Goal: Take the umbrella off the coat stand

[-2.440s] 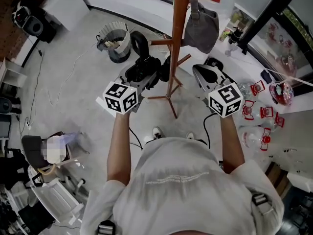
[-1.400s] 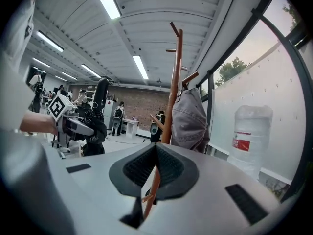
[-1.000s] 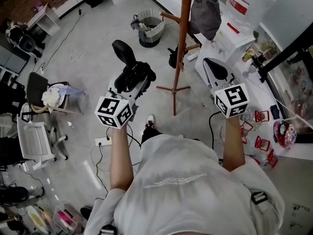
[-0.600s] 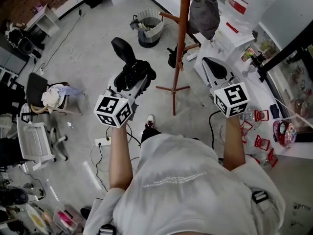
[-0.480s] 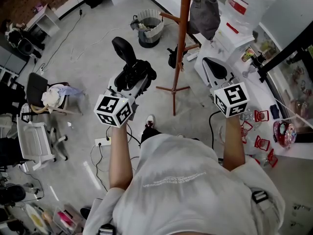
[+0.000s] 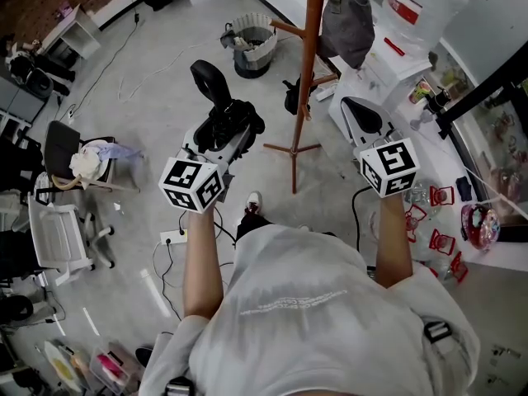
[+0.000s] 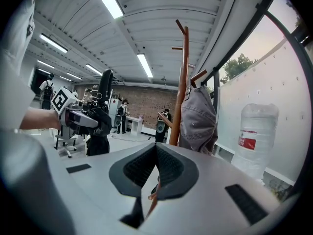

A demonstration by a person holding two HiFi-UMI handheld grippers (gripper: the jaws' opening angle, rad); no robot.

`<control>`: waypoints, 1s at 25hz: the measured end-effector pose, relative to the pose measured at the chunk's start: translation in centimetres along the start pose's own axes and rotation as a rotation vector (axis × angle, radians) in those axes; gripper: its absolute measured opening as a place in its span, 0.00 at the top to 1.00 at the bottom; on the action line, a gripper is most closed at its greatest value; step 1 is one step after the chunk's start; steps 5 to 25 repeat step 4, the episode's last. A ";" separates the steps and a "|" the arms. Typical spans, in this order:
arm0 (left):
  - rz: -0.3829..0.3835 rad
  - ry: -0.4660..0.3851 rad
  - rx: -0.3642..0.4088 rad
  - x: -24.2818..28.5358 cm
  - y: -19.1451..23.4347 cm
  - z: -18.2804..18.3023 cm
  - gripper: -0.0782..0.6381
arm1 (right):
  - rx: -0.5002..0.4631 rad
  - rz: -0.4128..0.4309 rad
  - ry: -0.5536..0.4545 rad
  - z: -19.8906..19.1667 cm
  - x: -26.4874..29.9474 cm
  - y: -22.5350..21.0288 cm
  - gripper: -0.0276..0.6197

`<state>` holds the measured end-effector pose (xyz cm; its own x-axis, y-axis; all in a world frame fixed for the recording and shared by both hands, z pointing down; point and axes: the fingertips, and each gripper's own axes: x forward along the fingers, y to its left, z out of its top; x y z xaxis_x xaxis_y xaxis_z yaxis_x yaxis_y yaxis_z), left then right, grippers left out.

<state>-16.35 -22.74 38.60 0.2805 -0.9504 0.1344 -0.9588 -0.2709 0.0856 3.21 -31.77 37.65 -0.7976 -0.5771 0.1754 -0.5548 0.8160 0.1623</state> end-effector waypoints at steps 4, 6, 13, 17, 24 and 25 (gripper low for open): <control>0.005 0.007 -0.009 0.4 0.5 -0.3 0.48 | 0.002 0.002 0.004 -0.2 0.6 -0.2 0.92; 0.005 0.007 -0.009 0.4 0.5 -0.3 0.48 | 0.002 0.002 0.004 -0.2 0.6 -0.2 0.92; 0.005 0.007 -0.009 0.4 0.5 -0.3 0.48 | 0.002 0.002 0.004 -0.2 0.6 -0.2 0.92; 0.005 0.007 -0.009 0.4 0.5 -0.3 0.48 | 0.002 0.002 0.004 -0.2 0.6 -0.2 0.92; 0.005 0.007 -0.009 0.4 0.5 -0.3 0.48 | 0.002 0.002 0.004 -0.2 0.6 -0.2 0.92; 0.005 0.007 -0.009 0.4 0.5 -0.3 0.48 | 0.002 0.002 0.004 -0.2 0.6 -0.2 0.92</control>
